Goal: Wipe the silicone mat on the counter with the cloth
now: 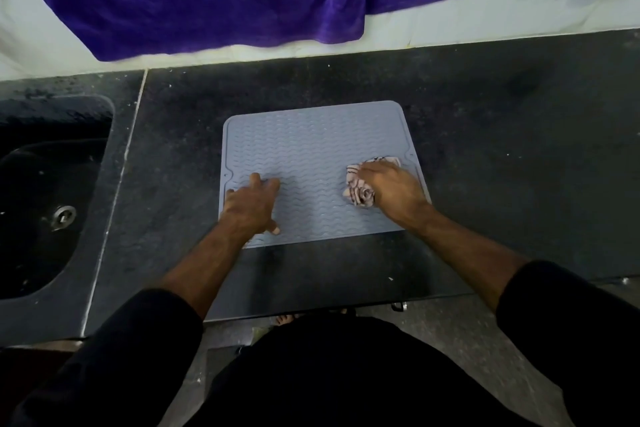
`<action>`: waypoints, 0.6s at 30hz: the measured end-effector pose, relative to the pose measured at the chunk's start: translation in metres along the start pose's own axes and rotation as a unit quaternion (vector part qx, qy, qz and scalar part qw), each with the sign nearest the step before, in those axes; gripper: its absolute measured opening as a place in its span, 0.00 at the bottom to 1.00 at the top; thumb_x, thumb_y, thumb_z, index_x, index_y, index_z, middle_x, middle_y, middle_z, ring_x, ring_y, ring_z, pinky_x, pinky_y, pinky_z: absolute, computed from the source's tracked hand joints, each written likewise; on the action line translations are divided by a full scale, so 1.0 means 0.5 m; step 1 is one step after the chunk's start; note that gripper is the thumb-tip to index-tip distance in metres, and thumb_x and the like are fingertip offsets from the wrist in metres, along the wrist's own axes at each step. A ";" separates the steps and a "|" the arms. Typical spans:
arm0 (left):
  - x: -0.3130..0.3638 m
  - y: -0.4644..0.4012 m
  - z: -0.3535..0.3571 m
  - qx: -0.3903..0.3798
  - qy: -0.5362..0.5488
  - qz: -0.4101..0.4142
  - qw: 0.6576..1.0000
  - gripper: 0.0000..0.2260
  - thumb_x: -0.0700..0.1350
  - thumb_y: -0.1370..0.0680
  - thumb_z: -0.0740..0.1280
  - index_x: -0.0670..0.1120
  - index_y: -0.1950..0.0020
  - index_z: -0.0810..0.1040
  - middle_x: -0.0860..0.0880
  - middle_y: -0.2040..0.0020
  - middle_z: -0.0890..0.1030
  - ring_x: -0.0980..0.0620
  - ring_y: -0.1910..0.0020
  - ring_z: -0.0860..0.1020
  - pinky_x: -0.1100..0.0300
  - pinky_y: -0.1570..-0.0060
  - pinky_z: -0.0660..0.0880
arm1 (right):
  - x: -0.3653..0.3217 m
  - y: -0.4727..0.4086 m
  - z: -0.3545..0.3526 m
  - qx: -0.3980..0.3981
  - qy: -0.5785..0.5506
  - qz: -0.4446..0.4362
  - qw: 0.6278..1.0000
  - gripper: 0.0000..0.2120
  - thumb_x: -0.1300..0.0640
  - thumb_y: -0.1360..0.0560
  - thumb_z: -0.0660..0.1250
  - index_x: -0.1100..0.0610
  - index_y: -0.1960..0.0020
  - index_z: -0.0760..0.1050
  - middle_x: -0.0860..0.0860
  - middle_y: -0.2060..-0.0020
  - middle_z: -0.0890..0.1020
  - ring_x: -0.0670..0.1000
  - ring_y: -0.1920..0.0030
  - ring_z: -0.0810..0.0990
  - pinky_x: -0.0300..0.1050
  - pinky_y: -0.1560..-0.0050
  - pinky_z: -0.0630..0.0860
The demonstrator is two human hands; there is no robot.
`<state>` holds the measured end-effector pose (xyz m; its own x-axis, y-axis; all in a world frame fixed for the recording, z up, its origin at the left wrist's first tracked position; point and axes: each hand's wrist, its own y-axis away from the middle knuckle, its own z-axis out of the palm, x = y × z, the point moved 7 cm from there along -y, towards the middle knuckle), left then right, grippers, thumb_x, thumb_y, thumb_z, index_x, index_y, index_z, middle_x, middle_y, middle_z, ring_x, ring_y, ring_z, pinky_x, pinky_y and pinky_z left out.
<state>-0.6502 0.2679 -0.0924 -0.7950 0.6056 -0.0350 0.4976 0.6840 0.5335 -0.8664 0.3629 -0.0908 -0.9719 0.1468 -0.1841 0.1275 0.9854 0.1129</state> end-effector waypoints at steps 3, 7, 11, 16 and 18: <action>0.001 -0.001 -0.001 -0.001 -0.002 -0.001 1.000 0.39 0.54 0.33 0.78 0.49 0.28 0.60 0.41 0.30 0.63 0.39 0.38 0.74 0.41 0.37 0.70 | 0.032 0.015 0.005 -0.013 0.006 0.005 1.000 0.23 0.58 0.23 0.64 0.56 0.29 0.67 0.55 0.29 0.69 0.57 0.29 0.65 0.54 0.30 0.64; 0.001 -0.001 0.001 0.000 -0.003 0.001 1.000 0.40 0.54 0.33 0.78 0.48 0.28 0.60 0.41 0.30 0.63 0.39 0.37 0.73 0.41 0.36 0.70 | 0.097 0.031 -0.011 -0.011 -0.013 0.049 0.999 0.20 0.55 0.24 0.67 0.57 0.33 0.72 0.55 0.34 0.74 0.57 0.33 0.71 0.52 0.33 0.69; 0.007 -0.003 -0.001 -0.006 -0.007 0.001 1.000 0.40 0.53 0.32 0.78 0.48 0.28 0.60 0.41 0.31 0.63 0.39 0.38 0.73 0.41 0.37 0.71 | 0.056 0.012 -0.025 0.023 -0.037 0.032 0.999 0.19 0.59 0.27 0.69 0.59 0.36 0.74 0.57 0.38 0.77 0.58 0.37 0.74 0.50 0.36 0.71; 0.005 -0.005 -0.001 -0.005 -0.007 0.000 1.000 0.40 0.54 0.33 0.78 0.48 0.28 0.60 0.41 0.31 0.64 0.39 0.38 0.73 0.41 0.37 0.71 | 0.026 0.023 -0.001 -0.001 0.012 -0.003 1.000 0.24 0.63 0.24 0.64 0.59 0.29 0.67 0.57 0.29 0.68 0.58 0.29 0.64 0.50 0.28 0.59; 0.003 -0.006 0.001 -0.004 -0.006 -0.001 1.000 0.40 0.54 0.33 0.78 0.49 0.28 0.60 0.41 0.31 0.63 0.39 0.38 0.73 0.41 0.37 0.71 | 0.061 0.035 -0.005 -0.010 0.002 0.024 1.000 0.23 0.61 0.25 0.65 0.59 0.30 0.68 0.57 0.30 0.69 0.59 0.30 0.65 0.52 0.28 0.63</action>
<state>-0.6528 0.2672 -0.0946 -0.7914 0.6095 -0.0467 0.4933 0.6818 0.5401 -0.8946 0.3844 -0.0920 -0.9654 0.1934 -0.1748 0.1698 0.9753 0.1416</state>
